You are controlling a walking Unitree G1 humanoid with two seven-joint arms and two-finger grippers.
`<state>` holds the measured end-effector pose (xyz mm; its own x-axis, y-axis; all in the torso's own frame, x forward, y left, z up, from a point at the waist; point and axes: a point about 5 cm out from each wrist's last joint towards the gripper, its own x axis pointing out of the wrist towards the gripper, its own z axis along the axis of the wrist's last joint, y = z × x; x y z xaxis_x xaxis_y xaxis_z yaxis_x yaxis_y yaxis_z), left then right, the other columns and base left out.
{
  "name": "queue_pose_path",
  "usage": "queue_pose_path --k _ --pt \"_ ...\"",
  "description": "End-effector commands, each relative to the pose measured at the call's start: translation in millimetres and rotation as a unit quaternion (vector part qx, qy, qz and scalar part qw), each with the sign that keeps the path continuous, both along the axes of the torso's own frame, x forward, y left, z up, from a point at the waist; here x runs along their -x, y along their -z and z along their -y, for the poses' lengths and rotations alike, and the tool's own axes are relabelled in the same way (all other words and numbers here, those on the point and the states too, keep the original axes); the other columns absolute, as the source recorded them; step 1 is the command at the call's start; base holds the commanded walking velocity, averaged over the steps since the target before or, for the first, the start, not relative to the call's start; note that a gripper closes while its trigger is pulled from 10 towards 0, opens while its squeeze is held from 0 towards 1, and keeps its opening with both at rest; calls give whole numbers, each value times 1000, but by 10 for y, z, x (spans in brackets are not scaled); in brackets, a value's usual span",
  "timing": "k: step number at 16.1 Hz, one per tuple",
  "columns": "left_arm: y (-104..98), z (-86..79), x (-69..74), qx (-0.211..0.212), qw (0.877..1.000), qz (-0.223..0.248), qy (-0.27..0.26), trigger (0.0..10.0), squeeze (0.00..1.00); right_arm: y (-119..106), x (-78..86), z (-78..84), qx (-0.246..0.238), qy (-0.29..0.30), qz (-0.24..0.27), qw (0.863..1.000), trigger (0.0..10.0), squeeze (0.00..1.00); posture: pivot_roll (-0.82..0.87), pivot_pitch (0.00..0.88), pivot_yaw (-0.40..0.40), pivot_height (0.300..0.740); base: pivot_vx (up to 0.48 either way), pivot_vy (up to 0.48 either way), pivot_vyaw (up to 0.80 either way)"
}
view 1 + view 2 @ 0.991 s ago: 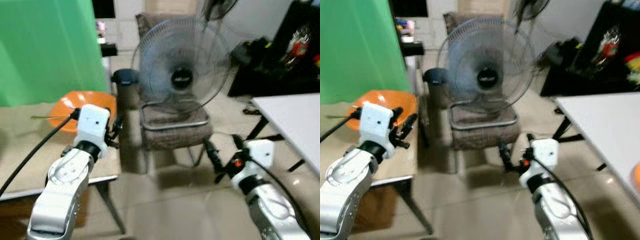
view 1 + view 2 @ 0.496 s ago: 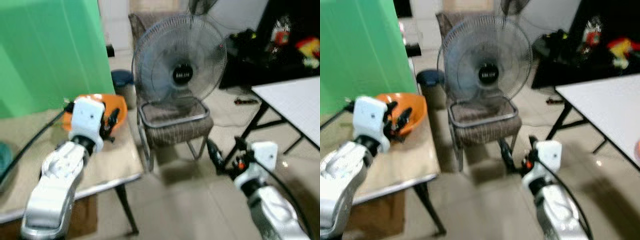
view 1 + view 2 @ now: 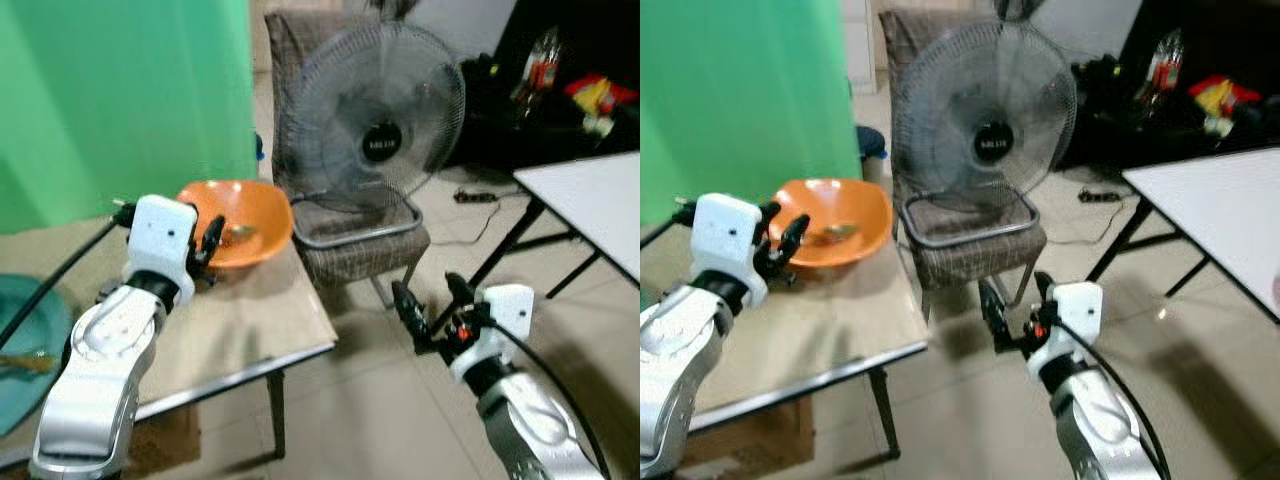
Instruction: Setting the table
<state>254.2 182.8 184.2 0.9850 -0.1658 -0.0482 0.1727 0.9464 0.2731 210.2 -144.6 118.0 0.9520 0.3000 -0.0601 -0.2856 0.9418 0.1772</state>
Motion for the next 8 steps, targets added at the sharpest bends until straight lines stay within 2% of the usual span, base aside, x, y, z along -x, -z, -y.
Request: queue_pose_path --k 1,5,8 --pt "-14 42 3 -2 1000 2 8 10000 0 -9 -1 63 6 8 1 1000 10000 0 102 0 -43 740 0 364 0" --pt "-30 60 -40 -2 1000 1 18 10000 0 -1 12 65 -3 23 -1 1000 10000 0 85 0 -14 740 0 370 0" --pt "-34 154 -114 2 999 1 38 10000 0 -13 52 105 -6 44 0 999 10000 0 63 0 12 740 0 410 -692"
